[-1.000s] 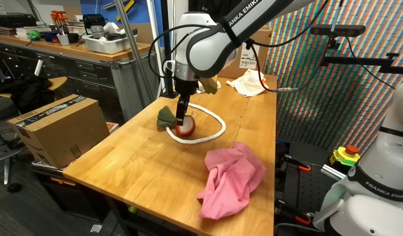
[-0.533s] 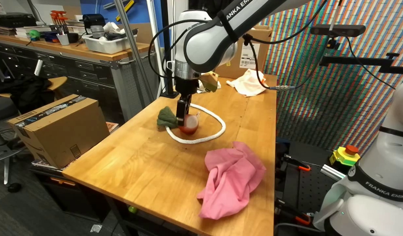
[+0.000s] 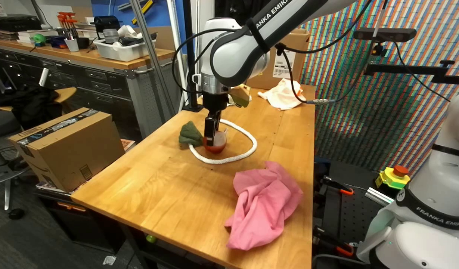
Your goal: Move the peach shirt and the white towel to the right then move the pink shirt to the left and move the turnip plushie towards you
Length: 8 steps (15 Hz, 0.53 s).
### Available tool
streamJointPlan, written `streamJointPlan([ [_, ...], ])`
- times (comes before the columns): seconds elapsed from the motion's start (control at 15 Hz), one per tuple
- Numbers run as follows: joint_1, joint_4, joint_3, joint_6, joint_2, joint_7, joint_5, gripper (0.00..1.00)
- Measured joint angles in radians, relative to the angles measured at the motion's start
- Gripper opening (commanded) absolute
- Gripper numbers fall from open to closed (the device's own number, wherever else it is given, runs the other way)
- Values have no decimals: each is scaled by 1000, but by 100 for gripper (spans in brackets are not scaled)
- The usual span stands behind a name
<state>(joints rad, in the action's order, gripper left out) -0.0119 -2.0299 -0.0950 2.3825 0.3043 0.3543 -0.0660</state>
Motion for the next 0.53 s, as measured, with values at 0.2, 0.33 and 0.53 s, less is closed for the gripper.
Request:
streamJointPlan([
  [0.2,0,1,0,-18,8,0,0,74],
  [0.33,1,1,0,-20,9,0,0,58],
  [0.53,2,2,0,-20,9,0,0,35],
])
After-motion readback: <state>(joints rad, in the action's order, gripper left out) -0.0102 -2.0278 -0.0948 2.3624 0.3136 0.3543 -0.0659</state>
